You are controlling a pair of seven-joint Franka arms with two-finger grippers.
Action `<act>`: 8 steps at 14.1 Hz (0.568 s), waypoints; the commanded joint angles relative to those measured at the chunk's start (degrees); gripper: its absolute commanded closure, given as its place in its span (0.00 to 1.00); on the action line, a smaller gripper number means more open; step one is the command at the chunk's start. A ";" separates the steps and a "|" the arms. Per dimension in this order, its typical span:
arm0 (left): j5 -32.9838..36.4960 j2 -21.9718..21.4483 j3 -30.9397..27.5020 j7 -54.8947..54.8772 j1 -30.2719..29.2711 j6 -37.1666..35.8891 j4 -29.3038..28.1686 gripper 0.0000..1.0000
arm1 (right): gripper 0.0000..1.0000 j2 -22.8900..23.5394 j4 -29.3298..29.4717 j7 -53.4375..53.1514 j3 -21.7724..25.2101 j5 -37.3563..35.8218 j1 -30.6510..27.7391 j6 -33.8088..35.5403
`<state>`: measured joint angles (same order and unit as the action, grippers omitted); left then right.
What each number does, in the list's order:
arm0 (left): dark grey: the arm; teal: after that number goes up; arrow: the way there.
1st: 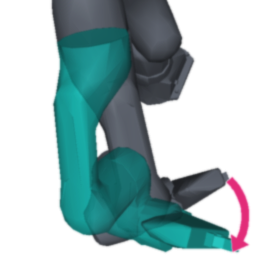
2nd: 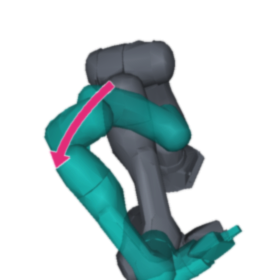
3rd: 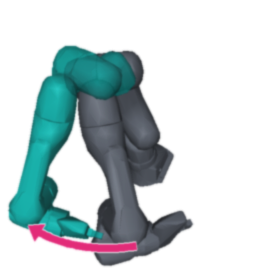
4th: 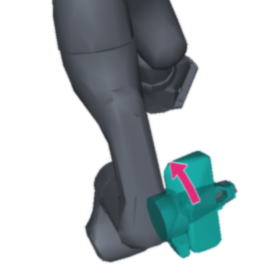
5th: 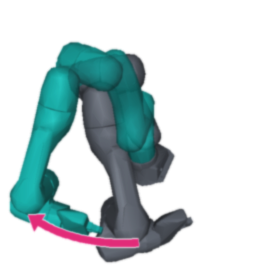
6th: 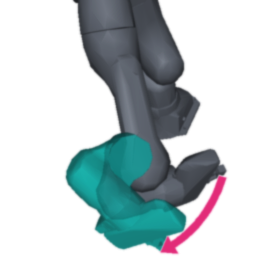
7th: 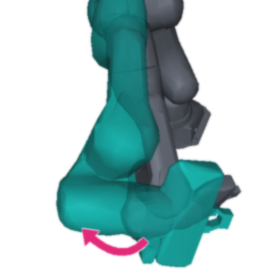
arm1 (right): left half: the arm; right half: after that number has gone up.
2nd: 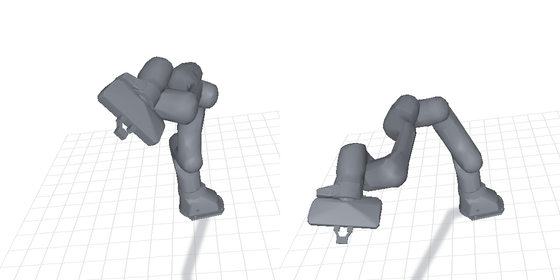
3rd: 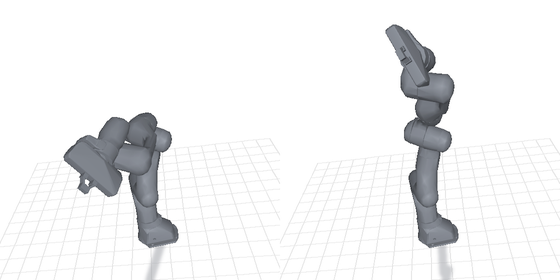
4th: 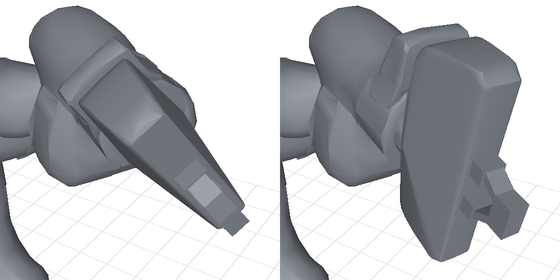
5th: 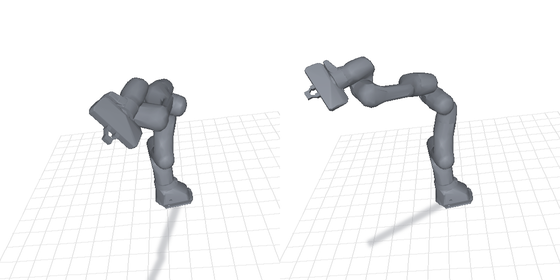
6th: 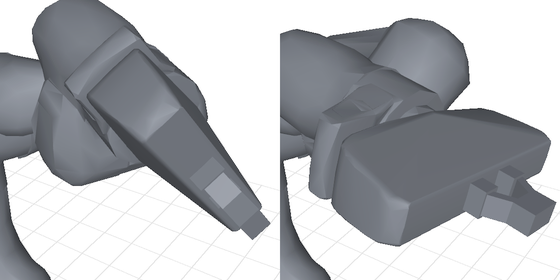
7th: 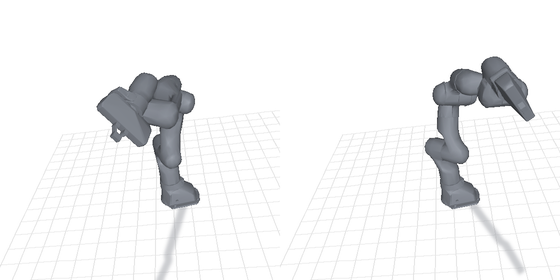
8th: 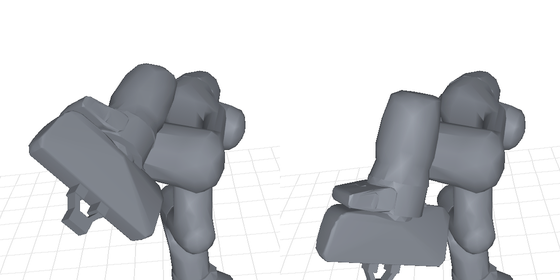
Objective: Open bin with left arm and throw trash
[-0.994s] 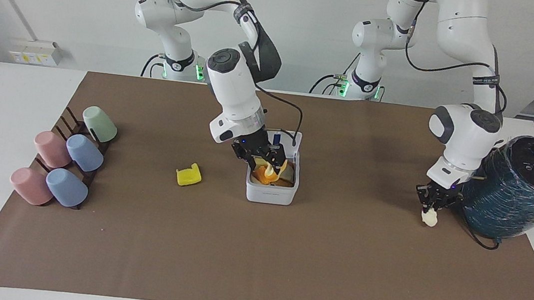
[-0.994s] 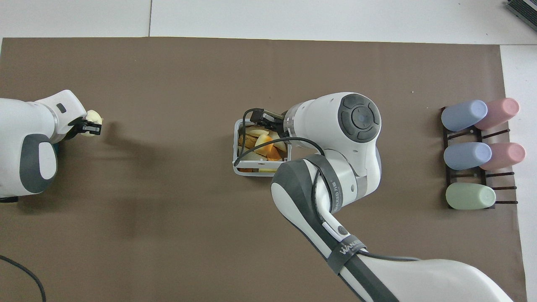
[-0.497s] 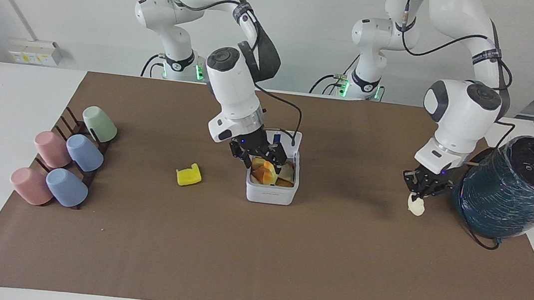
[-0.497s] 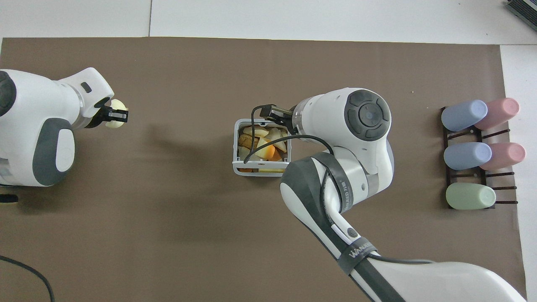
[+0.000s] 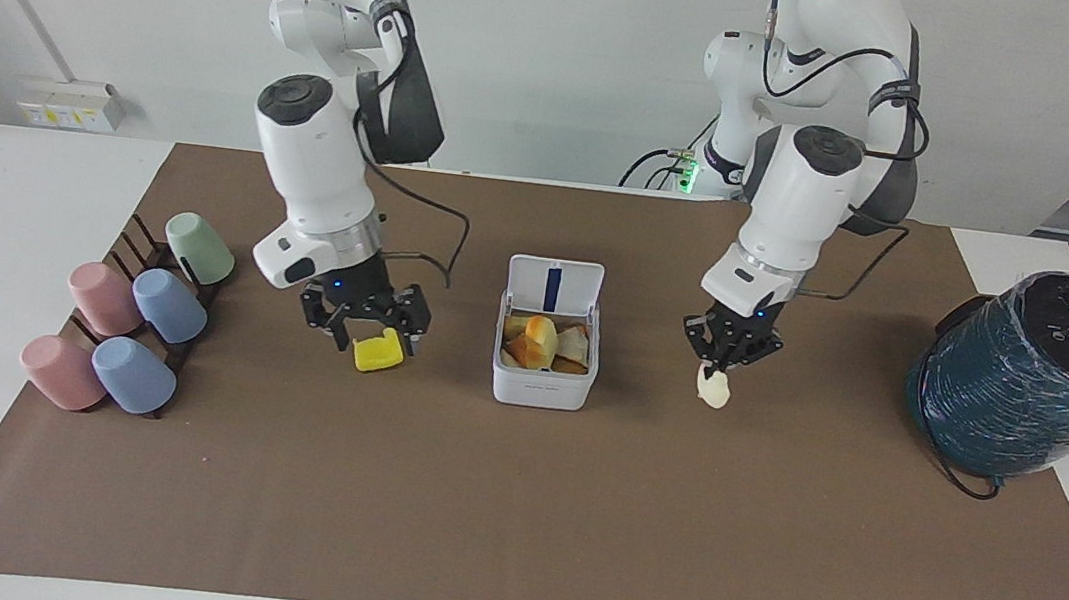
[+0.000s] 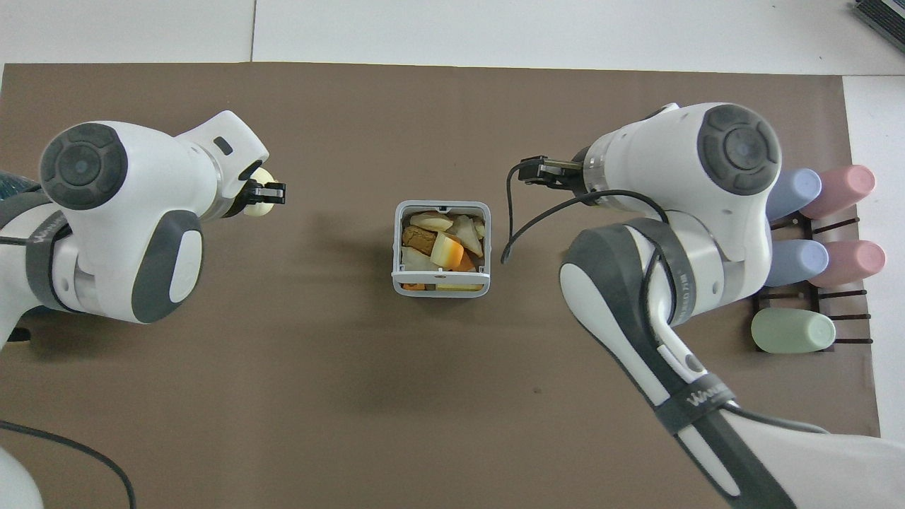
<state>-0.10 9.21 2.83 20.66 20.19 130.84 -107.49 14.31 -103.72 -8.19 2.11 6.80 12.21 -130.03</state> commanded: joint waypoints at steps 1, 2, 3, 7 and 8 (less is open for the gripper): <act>-3.67 0.81 -0.89 7.09 5.10 2.56 0.88 1.00 | 0.00 -1.04 -7.36 5.72 -0.79 -1.08 -1.31 -3.39; -4.38 0.81 -0.89 7.98 7.03 3.79 0.53 1.00 | 0.00 -1.21 -9.38 7.99 -0.79 -1.08 -1.40 -3.56; -4.56 0.64 -0.89 8.34 9.06 4.33 0.26 1.00 | 0.00 -1.22 -11.40 10.10 -0.88 -1.08 -1.66 -4.43; -4.82 0.55 -0.80 12.38 13.55 7.92 -0.61 0.44 | 0.00 -1.22 -19.49 14.95 -1.23 -0.29 -0.09 -14.97; -4.82 0.55 -0.80 12.56 13.56 8.02 -0.79 0.13 | 0.00 -1.04 -20.29 15.74 -1.32 -0.21 -0.08 -16.99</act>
<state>-3.93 9.74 2.99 32.72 32.60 136.84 -107.54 14.66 -120.58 4.95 1.10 6.79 12.07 -143.24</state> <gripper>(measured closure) 0.731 0.000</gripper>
